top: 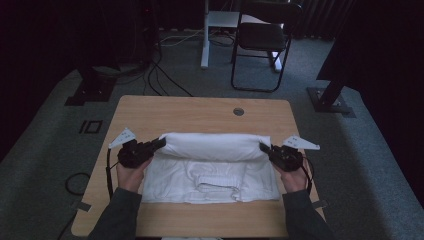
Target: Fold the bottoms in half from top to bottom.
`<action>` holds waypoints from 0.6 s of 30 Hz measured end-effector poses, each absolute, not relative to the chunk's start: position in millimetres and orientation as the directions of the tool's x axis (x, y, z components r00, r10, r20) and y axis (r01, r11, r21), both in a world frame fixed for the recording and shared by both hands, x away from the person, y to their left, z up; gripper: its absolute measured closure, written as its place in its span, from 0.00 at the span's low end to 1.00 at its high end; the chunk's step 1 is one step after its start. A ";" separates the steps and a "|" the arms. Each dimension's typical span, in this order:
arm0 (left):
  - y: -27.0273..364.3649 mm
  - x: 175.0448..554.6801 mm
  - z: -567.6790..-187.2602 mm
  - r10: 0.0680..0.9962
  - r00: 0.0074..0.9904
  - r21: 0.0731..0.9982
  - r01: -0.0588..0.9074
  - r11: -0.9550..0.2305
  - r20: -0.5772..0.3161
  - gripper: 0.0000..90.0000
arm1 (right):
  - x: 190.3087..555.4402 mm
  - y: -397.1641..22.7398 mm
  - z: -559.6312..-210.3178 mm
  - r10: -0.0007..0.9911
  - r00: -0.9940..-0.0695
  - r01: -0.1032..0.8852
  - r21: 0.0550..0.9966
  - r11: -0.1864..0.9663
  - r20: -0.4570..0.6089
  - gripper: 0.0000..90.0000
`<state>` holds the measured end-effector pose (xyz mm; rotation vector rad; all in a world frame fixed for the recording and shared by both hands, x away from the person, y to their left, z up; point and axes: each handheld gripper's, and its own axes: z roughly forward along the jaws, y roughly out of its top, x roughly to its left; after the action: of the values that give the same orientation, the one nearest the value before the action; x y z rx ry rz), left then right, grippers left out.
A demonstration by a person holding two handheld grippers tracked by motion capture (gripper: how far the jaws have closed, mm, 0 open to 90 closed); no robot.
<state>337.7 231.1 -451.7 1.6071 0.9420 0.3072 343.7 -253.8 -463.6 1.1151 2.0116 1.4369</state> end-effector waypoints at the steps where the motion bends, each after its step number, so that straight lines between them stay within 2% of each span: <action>1: 231.1 337.7 -451.7 0.712 0.639 0.915 0.403 0.015 -0.292 0.95 | 343.7 -253.8 -463.6 0.803 -0.586 0.362 0.922 0.141 0.107 0.91; 4: 231.9 329.4 -462.2 0.698 0.639 0.902 0.430 0.026 -0.325 0.93 | 333.2 -255.3 -473.6 0.793 -0.597 0.375 0.916 0.144 0.119 0.91; 5: 233.5 321.7 -472.2 0.660 0.664 0.890 0.456 0.017 -0.353 0.93 | 328.0 -255.4 -478.8 0.790 -0.601 0.384 0.911 0.150 0.123 0.90; 6: 235.1 318.2 -474.7 0.662 0.660 0.888 0.460 0.016 -0.354 0.82 | 318.5 -256.4 -490.0 0.780 -0.614 0.405 0.896 0.182 0.119 0.84; 7: 237.6 315.6 -475.1 0.672 0.653 0.890 0.456 0.017 -0.348 0.77 | 315.7 -258.3 -493.7 0.767 -0.631 0.412 0.889 0.201 0.119 0.76; 9: 242.9 314.9 -471.8 0.685 0.643 0.894 0.448 0.027 -0.343 0.71 | 310.6 -263.5 -494.9 0.765 -0.634 0.399 0.896 0.198 0.113 0.58; 11: 243.5 319.0 -466.4 0.694 0.632 0.892 0.452 0.030 -0.344 0.70 | 308.1 -268.6 -487.2 0.782 -0.613 0.369 0.915 0.161 0.109 0.47; 14: 231.4 328.1 -461.4 0.702 0.635 0.888 0.459 -0.006 -0.323 0.70 | 312.2 -266.0 -472.1 0.801 -0.591 0.343 0.929 0.137 0.099 0.48; 18: 203.7 338.7 -467.2 0.693 0.653 0.875 0.480 -0.066 -0.306 0.70 | 326.9 -237.8 -471.3 0.811 -0.581 0.380 0.904 0.197 0.068 0.53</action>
<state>338.7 203.7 -467.2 1.7125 0.9584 0.2290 326.9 -237.8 -471.3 1.1105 2.0514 1.3562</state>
